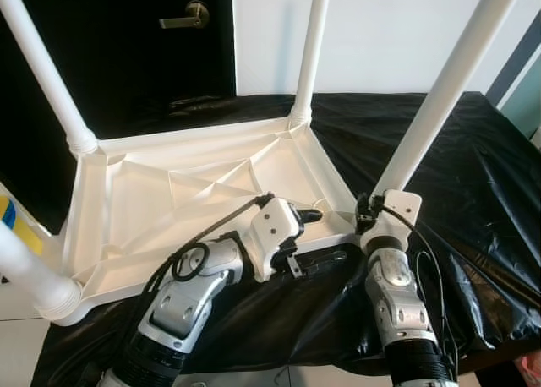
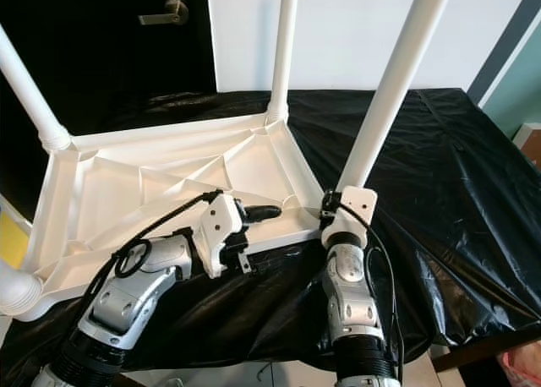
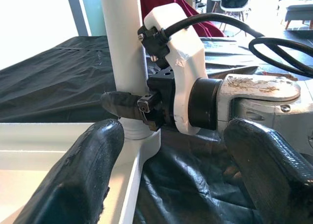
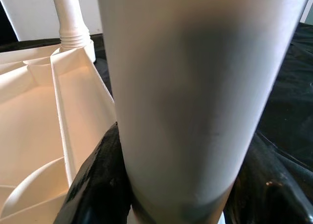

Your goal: Building children table

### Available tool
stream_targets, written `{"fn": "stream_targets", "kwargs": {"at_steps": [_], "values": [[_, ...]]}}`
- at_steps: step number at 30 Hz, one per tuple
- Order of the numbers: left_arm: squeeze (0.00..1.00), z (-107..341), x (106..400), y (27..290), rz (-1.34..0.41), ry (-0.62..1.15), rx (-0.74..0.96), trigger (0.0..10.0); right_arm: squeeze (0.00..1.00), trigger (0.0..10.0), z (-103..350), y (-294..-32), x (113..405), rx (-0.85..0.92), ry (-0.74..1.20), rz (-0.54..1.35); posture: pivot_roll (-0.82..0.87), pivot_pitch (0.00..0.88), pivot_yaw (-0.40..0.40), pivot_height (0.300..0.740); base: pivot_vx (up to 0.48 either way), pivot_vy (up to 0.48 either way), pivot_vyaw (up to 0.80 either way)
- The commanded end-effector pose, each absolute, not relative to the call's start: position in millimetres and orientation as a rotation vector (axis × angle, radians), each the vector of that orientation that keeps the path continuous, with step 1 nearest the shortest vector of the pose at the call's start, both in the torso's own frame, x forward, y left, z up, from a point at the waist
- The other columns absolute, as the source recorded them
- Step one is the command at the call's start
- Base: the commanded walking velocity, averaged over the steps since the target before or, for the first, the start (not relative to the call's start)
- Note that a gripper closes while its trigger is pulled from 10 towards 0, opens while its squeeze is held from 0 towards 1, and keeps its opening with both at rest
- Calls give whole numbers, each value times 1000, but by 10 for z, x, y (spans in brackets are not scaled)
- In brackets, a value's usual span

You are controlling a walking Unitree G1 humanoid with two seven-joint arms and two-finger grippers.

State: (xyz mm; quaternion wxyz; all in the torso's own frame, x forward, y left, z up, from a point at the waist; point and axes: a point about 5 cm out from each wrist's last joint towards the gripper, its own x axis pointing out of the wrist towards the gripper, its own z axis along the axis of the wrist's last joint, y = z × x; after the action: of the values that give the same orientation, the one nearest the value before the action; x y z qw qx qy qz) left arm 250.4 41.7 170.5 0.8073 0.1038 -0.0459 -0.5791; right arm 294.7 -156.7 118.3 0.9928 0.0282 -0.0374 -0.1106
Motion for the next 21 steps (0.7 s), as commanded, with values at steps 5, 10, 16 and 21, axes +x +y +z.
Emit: {"fn": "stream_targets", "kwargs": {"at_steps": [5, 10, 16, 21], "values": [[0, 1706, 2549, 438, -1178, -99, 211, 10000, 1000, 10000, 1134, -1663, 2843, 56, -79, -212, -10, 50, -32, 740, 0, 0, 0], [0, 1714, 2550, 451, -1172, -102, 206, 10000, 1000, 10000, 1224, -1774, 2748, 19, -149, -220, -16, 48, -43, 740, 0, 0, 0], [0, 1714, 2515, 452, -1179, -98, 168, 10000, 565, 10000, 1234, -1869, 2514, -10, -163, -128, -22, 40, -49, 740, 0, 0, 0], [0, 1764, 2527, 520, -1174, -109, 165, 10000, 0, 10000, 1169, -1846, 2170, -17, -115, 6, -25, 33, -45, 740, 0, 0, 0]]}}
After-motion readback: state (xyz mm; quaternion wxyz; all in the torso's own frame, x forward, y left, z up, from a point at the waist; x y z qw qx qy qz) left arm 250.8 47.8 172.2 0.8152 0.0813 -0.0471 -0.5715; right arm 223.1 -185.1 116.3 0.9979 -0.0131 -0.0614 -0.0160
